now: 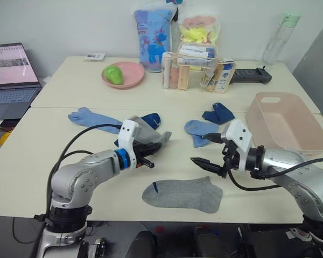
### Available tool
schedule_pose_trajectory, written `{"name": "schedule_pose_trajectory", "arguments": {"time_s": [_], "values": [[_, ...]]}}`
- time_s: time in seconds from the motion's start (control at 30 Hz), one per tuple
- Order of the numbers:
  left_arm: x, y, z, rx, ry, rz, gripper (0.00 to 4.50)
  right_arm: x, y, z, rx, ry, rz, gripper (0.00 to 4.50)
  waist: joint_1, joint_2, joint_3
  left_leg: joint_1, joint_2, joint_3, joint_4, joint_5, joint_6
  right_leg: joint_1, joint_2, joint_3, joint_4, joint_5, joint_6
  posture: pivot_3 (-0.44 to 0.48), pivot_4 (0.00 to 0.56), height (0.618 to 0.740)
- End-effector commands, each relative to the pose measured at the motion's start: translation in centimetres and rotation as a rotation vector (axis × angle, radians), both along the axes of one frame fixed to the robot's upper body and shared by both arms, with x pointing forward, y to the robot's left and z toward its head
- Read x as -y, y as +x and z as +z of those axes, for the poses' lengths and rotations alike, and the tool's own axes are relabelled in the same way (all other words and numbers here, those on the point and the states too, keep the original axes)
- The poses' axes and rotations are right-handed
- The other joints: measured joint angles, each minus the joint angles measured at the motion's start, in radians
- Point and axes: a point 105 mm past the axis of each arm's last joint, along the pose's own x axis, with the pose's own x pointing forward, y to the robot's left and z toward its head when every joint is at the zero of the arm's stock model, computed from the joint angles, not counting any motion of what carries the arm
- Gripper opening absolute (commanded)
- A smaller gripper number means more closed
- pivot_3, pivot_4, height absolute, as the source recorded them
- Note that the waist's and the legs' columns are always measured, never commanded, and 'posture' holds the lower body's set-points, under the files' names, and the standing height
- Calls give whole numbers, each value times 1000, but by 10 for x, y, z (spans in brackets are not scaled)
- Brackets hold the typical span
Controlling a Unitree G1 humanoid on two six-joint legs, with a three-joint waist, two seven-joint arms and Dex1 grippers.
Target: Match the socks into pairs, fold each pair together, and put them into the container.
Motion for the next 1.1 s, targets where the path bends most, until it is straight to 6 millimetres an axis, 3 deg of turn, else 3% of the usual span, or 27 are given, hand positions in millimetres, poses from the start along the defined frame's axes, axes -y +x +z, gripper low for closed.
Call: {"name": "schedule_pose_trajectory", "arguments": {"time_s": [0.03, 0.2, 0.33, 0.47, 0.57, 0.7, 0.83, 0.97, 1.1], "values": [[31, 4, -3, -21, -20, -46, 17, 10, -7, 5, 20, -40, -7, 4500, 1, 0, 0, 0, 0, 0, 0, 0, 0, 1, 0, 0, 0, 0, 0, 0, 150, 703], [71, 13, -7, -29, -41, -92, 17, 19, -9, -1, 13, -86, -50, 4500, 0, 0, 0, 0, 0, 1, 0, 0, 0, 1, 0, 1, 0, 0, 0, 0, 150, 703], [81, 16, -8, -31, -50, -119, 17, 23, -10, -3, 8, -104, -70, 4500, -2, 0, 0, 0, 0, 3, 0, 1, -1, 1, 1, 2, 0, 0, 0, 0, 150, 703], [77, 18, 3, 21, -43, -135, 965, 25, -11, -4, 7, -113, -82, 4500, -1, 0, 0, 0, 0, 2, 0, 1, -1, 1, 1, 2, 0, 0, 0, 0, 150, 703], [64, 15, 26, 103, -54, -179, 1858, 26, -12, -5, 12, -118, -87, 4500, -1, -1, 0, 1, 0, 2, 0, 1, -2, 1, 1, 2, 0, 0, 0, 0, 150, 703], [25, 17, 49, 328, 79, -229, 3101, 23, -12, -5, 35, -121, -82, 4500, -5, 0, 0, 1, 1, 2, -1, 1, -2, 0, 2, 2, 0, 0, 0, 0, 150, 703], [-9, 26, 39, 510, 284, -302, 4367, 19, -8, -7, 87, -150, -64, 4500, -1, 0, 0, 2, 1, 3, -1, 1, -3, 1, 1, 2, -1, 0, 0, 0, 150, 703], [-28, 24, 17, 654, 484, -486, 4438, 16, -3, -16, 171, -232, -30, 4500, 0, 1, 0, 1, 0, 3, -1, 1, -3, 0, 1, 2, -2, 0, 0, 0, 150, 703], [-41, 36, -10, 703, 650, -598, 4438, 9, 3, -31, 226, -302, 36, 4500, 3, 0, 0, 1, 0, 2, -1, 1, -2, 0, 1, 1, -3, 0, 0, 0, 150, 703]]}}
